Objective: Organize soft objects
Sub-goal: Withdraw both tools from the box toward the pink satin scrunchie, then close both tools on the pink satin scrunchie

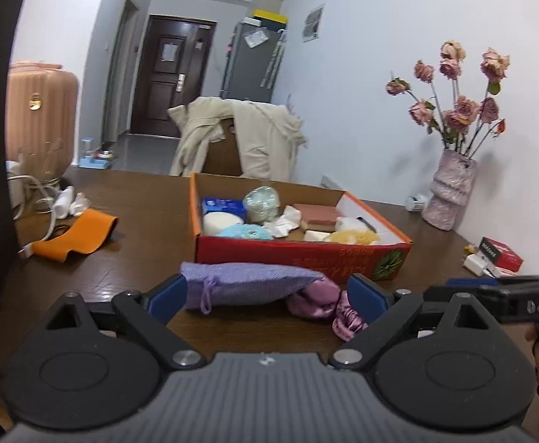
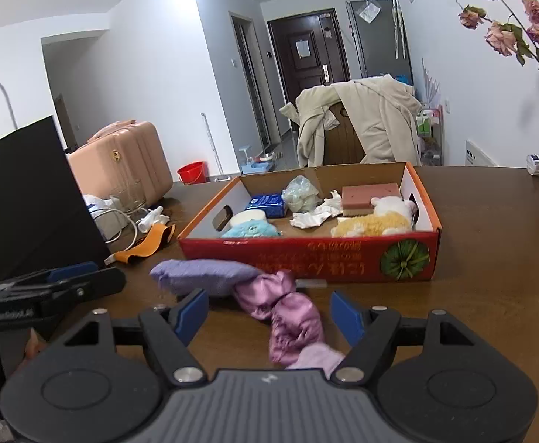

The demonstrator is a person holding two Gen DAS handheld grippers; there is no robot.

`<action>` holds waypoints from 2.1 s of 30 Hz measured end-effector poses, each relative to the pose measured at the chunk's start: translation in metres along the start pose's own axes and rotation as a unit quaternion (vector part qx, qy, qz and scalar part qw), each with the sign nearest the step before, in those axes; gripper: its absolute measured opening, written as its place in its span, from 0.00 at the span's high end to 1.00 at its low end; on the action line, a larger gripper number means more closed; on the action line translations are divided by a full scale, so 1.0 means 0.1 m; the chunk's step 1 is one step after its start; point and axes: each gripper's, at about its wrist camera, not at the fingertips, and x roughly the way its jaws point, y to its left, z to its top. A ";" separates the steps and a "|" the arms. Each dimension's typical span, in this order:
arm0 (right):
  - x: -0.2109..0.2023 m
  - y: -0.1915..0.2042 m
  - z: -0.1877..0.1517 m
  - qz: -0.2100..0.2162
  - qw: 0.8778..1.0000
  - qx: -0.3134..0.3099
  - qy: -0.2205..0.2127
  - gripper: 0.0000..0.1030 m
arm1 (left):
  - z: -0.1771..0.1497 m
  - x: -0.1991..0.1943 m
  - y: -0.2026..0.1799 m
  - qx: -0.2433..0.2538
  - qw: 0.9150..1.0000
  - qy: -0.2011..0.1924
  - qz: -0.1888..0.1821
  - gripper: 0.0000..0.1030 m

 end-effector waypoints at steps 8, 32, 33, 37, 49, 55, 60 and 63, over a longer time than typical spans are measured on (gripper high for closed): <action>-0.09 0.02 -0.16 -0.020 1.000 -0.002 0.002 0.29 | -0.22 -0.01 -0.02 -0.016 1.000 0.019 -0.009 0.04; 0.73 -0.37 -0.23 -0.016 0.999 0.009 0.036 0.42 | -0.25 0.88 -0.28 0.010 0.996 0.092 0.007 0.15; 0.79 -0.38 -0.20 -0.017 0.999 0.005 0.038 0.43 | -0.20 0.95 -0.28 0.010 0.995 0.097 0.005 0.18; 1.03 -0.51 -0.12 0.014 0.998 -0.001 0.066 0.57 | -0.14 1.18 -0.38 0.018 0.994 0.106 -0.009 0.26; 1.03 -1.19 -0.05 0.030 0.997 0.032 0.060 0.65 | -0.17 1.72 -0.71 0.020 0.989 0.126 -0.070 0.42; 1.10 -1.34 -0.10 0.054 0.994 0.075 0.061 0.68 | -0.18 1.70 -0.79 0.035 0.989 0.118 -0.080 0.63; 1.11 -1.35 -0.13 0.051 0.994 0.083 0.057 0.89 | -0.16 1.60 -0.88 0.030 0.989 0.118 -0.084 0.68; 1.04 -1.27 -0.11 0.045 0.996 0.065 0.042 0.91 | -0.12 1.40 -0.93 0.017 0.991 0.097 -0.091 0.69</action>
